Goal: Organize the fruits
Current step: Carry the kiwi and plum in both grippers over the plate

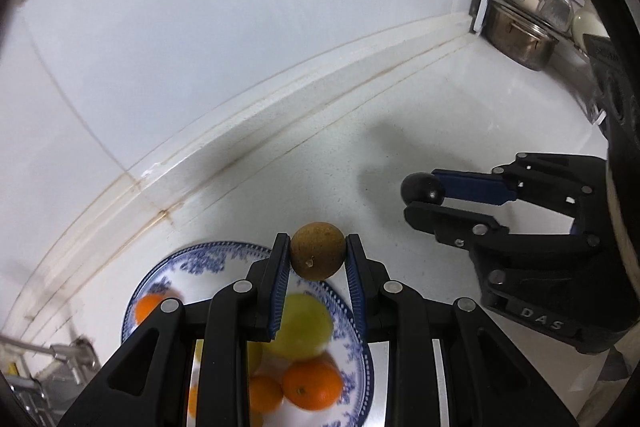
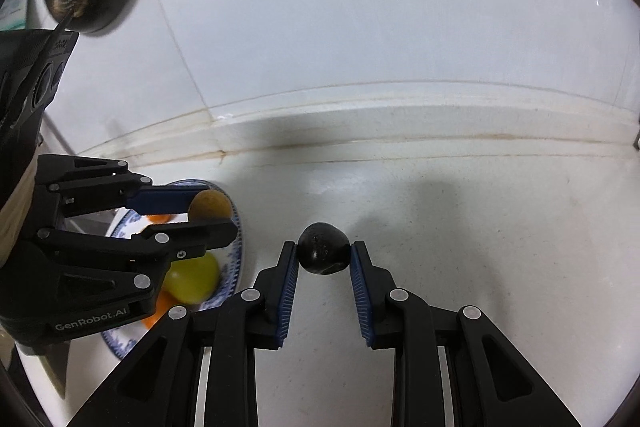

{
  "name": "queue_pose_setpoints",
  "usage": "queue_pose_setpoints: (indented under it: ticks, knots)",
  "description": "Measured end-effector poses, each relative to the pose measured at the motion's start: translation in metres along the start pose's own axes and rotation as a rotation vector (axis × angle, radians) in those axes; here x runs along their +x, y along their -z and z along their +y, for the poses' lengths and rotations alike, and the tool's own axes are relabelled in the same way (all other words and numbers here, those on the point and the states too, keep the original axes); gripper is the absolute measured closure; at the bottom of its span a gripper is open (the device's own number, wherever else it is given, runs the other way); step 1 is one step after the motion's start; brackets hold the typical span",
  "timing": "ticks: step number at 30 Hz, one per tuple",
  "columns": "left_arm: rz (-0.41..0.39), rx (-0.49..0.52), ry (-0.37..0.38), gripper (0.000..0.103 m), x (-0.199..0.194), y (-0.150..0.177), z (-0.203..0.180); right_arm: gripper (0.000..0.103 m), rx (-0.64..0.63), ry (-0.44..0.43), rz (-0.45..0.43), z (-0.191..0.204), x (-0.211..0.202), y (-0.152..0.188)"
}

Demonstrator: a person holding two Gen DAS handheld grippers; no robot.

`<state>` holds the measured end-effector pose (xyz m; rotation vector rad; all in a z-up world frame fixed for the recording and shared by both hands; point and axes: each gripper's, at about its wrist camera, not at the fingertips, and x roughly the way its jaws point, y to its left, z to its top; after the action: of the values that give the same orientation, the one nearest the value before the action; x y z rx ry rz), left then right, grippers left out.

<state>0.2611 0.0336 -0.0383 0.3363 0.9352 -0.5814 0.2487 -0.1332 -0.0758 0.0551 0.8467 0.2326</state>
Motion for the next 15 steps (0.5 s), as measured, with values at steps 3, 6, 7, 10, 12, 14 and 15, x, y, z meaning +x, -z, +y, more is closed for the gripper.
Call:
queue_pose_setpoints:
  ticks: [3,6,7,10,12,14,15]
  knots:
    - [-0.022,-0.020,0.005,0.076,-0.017,0.010,-0.001,0.075,-0.018,-0.013,-0.020,0.008,-0.013,0.000]
    - [-0.043,-0.043,0.006,0.076,-0.033,0.015,0.000,0.075,-0.039,-0.024,-0.036,0.017,-0.024,0.000]
    - [-0.047,-0.050,0.005,0.076,-0.036,0.017,0.000,0.075,-0.048,-0.028,-0.041,0.020,-0.028,0.000]
    - [-0.068,-0.073,-0.006,0.076,-0.050,0.025,0.000,0.075,-0.076,-0.037,-0.058,0.030,-0.039,-0.002]
    - [-0.084,-0.086,-0.024,0.076,-0.053,0.029,-0.003,0.075,-0.089,-0.046,-0.067,0.037,-0.043,-0.004]
    - [-0.103,-0.101,-0.038,0.076,-0.064,0.035,0.000,0.075,-0.102,-0.054,-0.078,0.044,-0.048,-0.005]
    - [-0.109,-0.105,-0.051,0.076,-0.069,0.038,0.000,0.075,-0.108,-0.061,-0.084,0.048,-0.051,-0.005]
